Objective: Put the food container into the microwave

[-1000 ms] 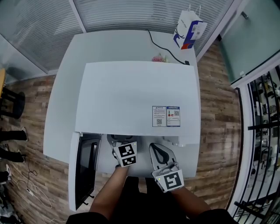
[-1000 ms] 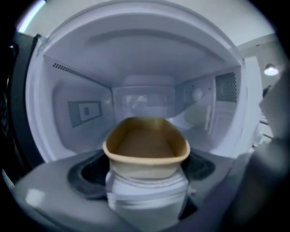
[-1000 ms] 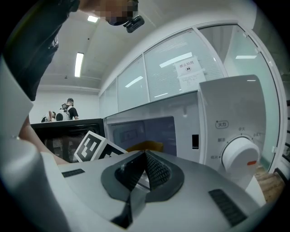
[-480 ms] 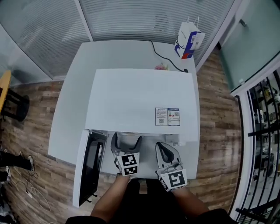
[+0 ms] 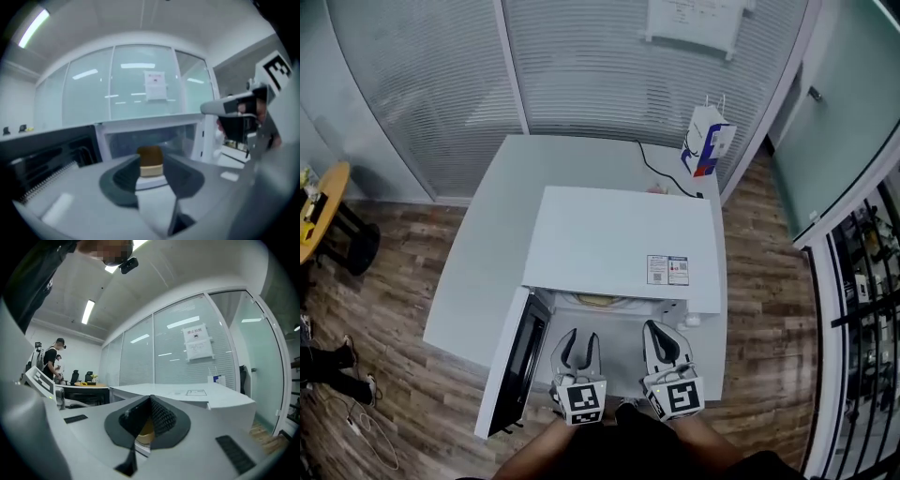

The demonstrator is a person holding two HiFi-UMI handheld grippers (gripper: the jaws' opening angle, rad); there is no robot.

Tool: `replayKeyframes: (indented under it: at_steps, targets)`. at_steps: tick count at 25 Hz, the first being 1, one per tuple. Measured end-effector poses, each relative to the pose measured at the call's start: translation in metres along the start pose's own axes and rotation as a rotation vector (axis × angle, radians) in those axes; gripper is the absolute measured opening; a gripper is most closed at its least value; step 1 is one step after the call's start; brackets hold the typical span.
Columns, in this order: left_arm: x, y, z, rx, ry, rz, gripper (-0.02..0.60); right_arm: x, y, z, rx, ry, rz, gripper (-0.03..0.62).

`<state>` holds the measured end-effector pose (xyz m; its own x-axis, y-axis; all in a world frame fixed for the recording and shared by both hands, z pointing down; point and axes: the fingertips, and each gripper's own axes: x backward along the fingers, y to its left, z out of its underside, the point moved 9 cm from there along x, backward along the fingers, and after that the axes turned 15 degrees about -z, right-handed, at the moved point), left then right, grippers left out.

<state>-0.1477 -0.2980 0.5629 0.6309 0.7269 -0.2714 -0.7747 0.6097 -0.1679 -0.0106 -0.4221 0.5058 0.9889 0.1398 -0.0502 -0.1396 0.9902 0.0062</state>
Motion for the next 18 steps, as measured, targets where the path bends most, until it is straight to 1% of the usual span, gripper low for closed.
replayKeyframes:
  at_steps: [1, 2, 3, 4, 8, 11, 13, 18]
  targets:
    - [0.005, 0.005, -0.004, 0.002, -0.016, -0.015, 0.135, 0.001, 0.002, -0.003, 0.008, -0.011, 0.002, -0.002]
    - [0.009, 0.01, -0.008, 0.01, -0.026, -0.027, 0.071, 0.002, 0.003, -0.007, 0.014, -0.026, 0.01, -0.002]
    - [0.012, 0.015, -0.011, 0.021, -0.033, -0.033, 0.026, 0.003, 0.004, -0.011, 0.018, -0.038, 0.023, -0.002]
    - [0.014, 0.019, -0.014, 0.033, -0.037, -0.029, 0.006, 0.004, 0.004, -0.017, 0.023, -0.043, 0.039, -0.002]
    - [0.02, 0.032, -0.027, 0.09, -0.063, 0.016, 0.006, 0.008, 0.004, -0.034, 0.05, -0.061, 0.069, -0.002]
    - [0.022, 0.038, -0.038, 0.125, -0.089, 0.027, 0.006, 0.007, 0.005, -0.044, 0.072, -0.065, 0.075, -0.002]
    - [0.021, 0.042, -0.043, 0.13, -0.106, 0.024, 0.006, 0.007, 0.007, -0.048, 0.085, -0.069, 0.076, -0.002]
    - [0.02, 0.045, -0.052, 0.116, -0.138, 0.01, 0.006, 0.009, 0.008, -0.057, 0.104, -0.082, 0.08, -0.002]
